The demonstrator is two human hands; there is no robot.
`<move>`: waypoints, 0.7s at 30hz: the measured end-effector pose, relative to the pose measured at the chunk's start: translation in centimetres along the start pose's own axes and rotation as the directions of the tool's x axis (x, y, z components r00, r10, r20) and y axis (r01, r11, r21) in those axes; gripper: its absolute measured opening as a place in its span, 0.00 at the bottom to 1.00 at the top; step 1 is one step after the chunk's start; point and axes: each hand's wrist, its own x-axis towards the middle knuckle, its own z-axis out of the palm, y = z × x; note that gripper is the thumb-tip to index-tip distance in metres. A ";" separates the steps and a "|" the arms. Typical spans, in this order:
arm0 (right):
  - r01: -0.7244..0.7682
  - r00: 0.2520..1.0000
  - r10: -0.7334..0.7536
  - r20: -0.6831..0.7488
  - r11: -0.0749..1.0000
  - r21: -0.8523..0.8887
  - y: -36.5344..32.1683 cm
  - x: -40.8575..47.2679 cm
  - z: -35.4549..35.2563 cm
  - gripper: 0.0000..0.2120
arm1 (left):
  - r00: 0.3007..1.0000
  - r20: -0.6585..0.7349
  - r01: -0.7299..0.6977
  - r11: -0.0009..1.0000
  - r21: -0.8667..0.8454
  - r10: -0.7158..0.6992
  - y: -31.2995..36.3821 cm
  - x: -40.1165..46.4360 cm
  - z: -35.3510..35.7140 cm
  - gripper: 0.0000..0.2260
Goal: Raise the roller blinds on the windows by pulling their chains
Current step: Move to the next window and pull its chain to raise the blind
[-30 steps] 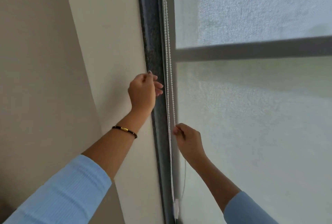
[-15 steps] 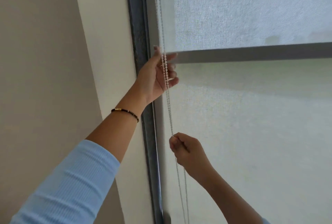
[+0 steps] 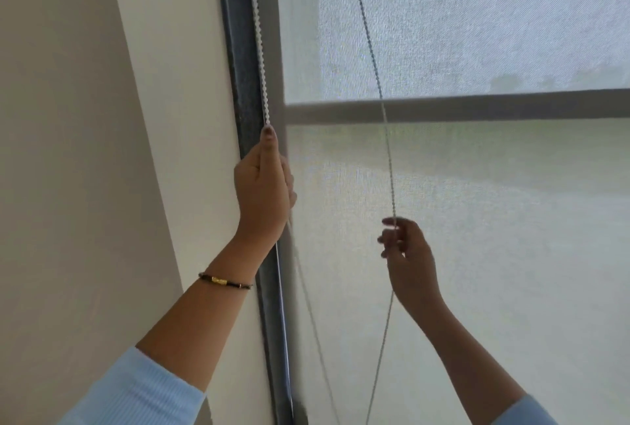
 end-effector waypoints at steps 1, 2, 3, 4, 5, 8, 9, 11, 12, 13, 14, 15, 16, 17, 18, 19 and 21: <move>-0.008 1.000 0.008 0.001 1.000 0.019 -0.6 0.8 0.0 0.07 | 1.000 0.020 0.000 1.000 -0.002 0.000 0.2 -0.7 0.0 0.24; -0.021 1.000 0.020 0.020 0.998 0.055 -1.4 1.4 0.1 0.07 | 0.999 0.037 0.004 1.000 0.000 -0.004 0.4 -1.3 0.1 0.23; -0.031 0.999 0.027 0.043 0.994 0.108 -2.2 1.9 0.3 0.06 | 0.999 0.045 0.010 1.000 0.011 -0.010 0.6 -1.9 0.1 0.23; -0.031 0.998 0.022 0.052 0.986 0.163 -3.0 2.4 0.3 0.06 | 0.999 0.047 0.015 1.000 0.027 -0.016 0.7 -2.3 0.0 0.23; -0.018 0.999 0.008 0.047 0.979 0.202 -3.9 2.7 0.3 0.07 | 0.999 0.048 0.022 0.999 0.046 -0.024 0.5 -2.8 -0.1 0.23; 0.043 0.999 -0.048 0.016 0.972 0.233 -5.8 3.5 0.5 0.08 | 0.995 0.081 0.051 0.994 0.098 -0.059 -1.1 -4.8 -1.0 0.24; 0.062 0.998 -0.065 0.007 0.970 0.234 -6.3 3.6 0.6 0.09 | 0.992 0.103 0.058 0.992 0.116 -0.070 -1.8 -5.7 -1.4 0.24; 0.136 0.990 -0.127 -0.065 0.975 0.176 -7.1 3.6 1.1 0.11 | 0.984 0.145 0.084 0.985 0.148 -0.105 -3.6 -7.8 -2.4 0.23; 0.189 0.977 -0.175 -0.119 0.975 0.121 -7.6 3.6 1.4 0.11 | 0.978 0.159 0.107 0.980 0.165 -0.133 -4.6 -8.9 -2.9 0.23; 0.237 0.963 -0.225 -0.146 0.969 0.068 -8.1 3.5 1.7 0.11 | 0.972 0.168 0.133 0.973 0.187 -0.165 -5.7 -10.0 -3.5 0.23; 0.269 0.957 -0.260 -0.125 0.962 0.057 -8.7 3.5 2.2 0.11 | 0.964 0.176 0.158 0.964 0.215 -0.198 -6.8 -11.1 -4.0 0.22; 0.263 0.965 -0.260 -0.040 0.958 0.116 -9.3 3.5 2.6 0.12 | 0.956 0.187 0.177 0.952 0.251 -0.227 -8.0 -12.2 -4.4 0.22; 0.196 0.971 -0.223 0.092 0.952 0.235 -10.1 3.5 3.1 0.14 | 0.945 0.204 0.192 0.939 0.286 -0.256 -9.1 -13.4 -4.8 0.22; 0.068 0.957 -0.165 0.240 0.928 0.366 -11.4 3.5 3.4 0.17 | 0.930 0.226 0.211 0.925 0.316 -0.290 -10.3 -14.6 -5.0 0.23; -0.087 0.925 -0.108 0.365 0.873 0.479 -12.8 3.5 3.6 0.20 | 0.912 0.240 0.242 0.909 0.339 -0.332 -11.4 -15.9 -5.3 0.24; -0.228 0.889 -0.064 0.453 0.797 0.559 -14.3 3.5 3.7 0.23 | 0.893 0.246 0.280 0.894 0.350 -0.377 -12.4 -17.1 -5.6 0.26; -0.357 0.868 -0.010 0.497 0.683 0.637 -16.7 3.6 3.8 0.25 | 0.864 0.271 0.308 0.872 0.381 -0.424 -14.1 -19.1 -6.2 0.29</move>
